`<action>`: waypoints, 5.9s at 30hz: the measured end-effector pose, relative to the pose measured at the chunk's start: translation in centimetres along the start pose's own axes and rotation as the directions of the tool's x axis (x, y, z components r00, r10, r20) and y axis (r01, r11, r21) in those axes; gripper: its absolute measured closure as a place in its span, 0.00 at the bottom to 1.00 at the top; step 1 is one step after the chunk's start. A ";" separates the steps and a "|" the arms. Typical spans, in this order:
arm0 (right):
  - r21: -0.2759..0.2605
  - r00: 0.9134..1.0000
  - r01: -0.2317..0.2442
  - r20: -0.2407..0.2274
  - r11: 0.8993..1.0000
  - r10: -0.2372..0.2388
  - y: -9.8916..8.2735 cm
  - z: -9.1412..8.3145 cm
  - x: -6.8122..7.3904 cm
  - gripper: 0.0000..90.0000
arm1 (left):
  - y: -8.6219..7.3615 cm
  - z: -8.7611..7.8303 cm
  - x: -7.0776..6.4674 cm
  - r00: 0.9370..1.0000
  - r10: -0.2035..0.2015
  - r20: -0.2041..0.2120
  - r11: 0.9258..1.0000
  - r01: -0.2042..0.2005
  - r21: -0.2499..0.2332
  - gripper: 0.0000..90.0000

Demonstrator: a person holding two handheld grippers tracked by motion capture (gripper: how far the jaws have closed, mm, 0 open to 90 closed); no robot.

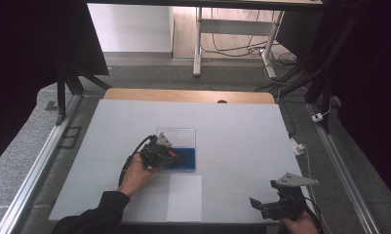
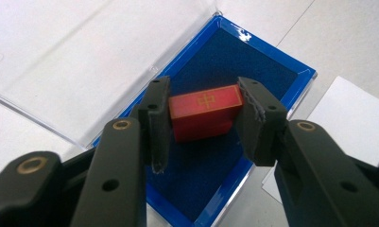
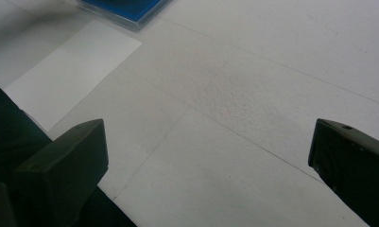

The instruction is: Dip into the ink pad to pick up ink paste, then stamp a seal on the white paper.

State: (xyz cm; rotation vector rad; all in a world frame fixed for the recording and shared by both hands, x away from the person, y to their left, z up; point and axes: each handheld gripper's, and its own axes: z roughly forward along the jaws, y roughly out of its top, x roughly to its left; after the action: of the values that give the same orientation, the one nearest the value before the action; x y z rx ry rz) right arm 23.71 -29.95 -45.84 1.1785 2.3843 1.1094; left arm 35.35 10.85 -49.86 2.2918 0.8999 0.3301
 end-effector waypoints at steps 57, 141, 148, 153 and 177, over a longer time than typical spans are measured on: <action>0.021 1.000 0.007 -0.001 1.000 -0.007 0.1 0.2 0.1 0.00 | 1.6 2.2 -2.2 0.998 0.058 0.008 0.996 -0.057 -0.061 0.65; 0.008 1.000 0.008 -0.006 1.000 -0.008 0.0 0.1 0.1 0.00 | 0.8 -4.1 -1.4 0.995 -0.010 0.102 0.992 0.023 -0.122 0.64; 0.003 1.000 0.001 -0.006 1.000 -0.001 0.0 0.0 0.0 0.00 | 0.7 -4.9 -1.7 0.993 -0.010 0.122 0.991 0.026 -0.132 0.64; 0.006 1.000 0.002 -0.005 1.000 -0.002 0.0 0.0 0.0 0.00 | 0.7 -5.1 -2.1 0.991 0.003 0.134 0.991 0.015 -0.132 0.64; 0.012 1.000 0.010 -0.005 1.000 -0.009 0.0 0.1 0.1 0.00 | -0.8 -5.5 -5.2 0.982 0.042 0.186 0.991 -0.017 -0.133 0.64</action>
State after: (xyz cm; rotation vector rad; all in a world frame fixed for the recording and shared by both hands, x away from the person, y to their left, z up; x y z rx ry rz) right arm 23.69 -29.80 -45.86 1.1684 2.4006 1.0976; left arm 28.71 10.42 -46.21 2.1749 0.7281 0.1755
